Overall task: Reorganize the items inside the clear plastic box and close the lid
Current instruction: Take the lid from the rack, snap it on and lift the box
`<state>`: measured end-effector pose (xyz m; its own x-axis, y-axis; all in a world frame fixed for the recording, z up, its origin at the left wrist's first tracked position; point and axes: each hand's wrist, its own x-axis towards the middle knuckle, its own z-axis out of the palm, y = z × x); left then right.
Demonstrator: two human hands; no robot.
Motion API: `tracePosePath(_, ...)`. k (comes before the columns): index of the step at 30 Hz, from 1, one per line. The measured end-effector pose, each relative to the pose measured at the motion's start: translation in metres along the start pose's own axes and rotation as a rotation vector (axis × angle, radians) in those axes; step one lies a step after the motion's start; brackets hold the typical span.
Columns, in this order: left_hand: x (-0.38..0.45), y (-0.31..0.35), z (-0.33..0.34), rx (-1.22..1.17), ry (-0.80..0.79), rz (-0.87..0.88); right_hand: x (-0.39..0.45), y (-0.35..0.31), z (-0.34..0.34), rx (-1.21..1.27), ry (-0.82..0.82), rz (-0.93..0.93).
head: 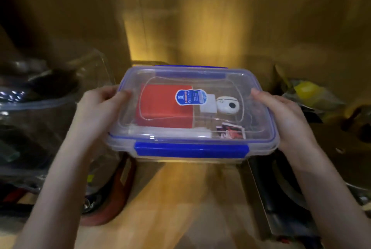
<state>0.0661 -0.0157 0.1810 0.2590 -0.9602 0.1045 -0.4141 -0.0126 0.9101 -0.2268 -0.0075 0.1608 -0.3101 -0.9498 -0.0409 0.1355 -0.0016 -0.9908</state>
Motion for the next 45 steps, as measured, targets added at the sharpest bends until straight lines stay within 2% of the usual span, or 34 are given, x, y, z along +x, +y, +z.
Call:
tracePosePath(5,0.025,0.002,0.02,0.119,-0.119,-0.093,0.028,0.013,0.004,0.141,-0.019,0.147)
tracePosePath(7,0.063,0.028,0.012,0.128,-0.001,0.013,0.068,-0.017,0.029,0.104,-0.124,0.072)
tracePosePath(8,0.068,0.025,0.018,0.134,0.002,0.014,0.072,-0.01,0.029,0.05,-0.122,0.054)
tracePosePath(15,0.098,-0.006,0.048,0.239,-0.106,-0.04,0.107,0.037,0.036,-0.093,-0.21,0.124)
tracePosePath(21,0.119,-0.019,0.066,0.409,-0.03,-0.062,0.147,0.059,0.049,-0.133,-0.145,0.222)
tracePosePath(30,0.153,-0.027,0.074,0.561,0.027,0.023,0.165,0.048,0.075,-0.266,-0.182,0.068)
tracePosePath(36,0.175,-0.032,0.079,0.594,0.094,0.057,0.183,0.047,0.088,-0.369,-0.132,0.078)
tracePosePath(41,0.184,-0.023,0.085,0.673,0.087,-0.025,0.186,0.047,0.088,-0.417,-0.134,0.087)
tracePosePath(45,0.185,-0.014,0.083,0.732,0.033,-0.061,0.183,0.037,0.087,-0.592,-0.13,0.026)
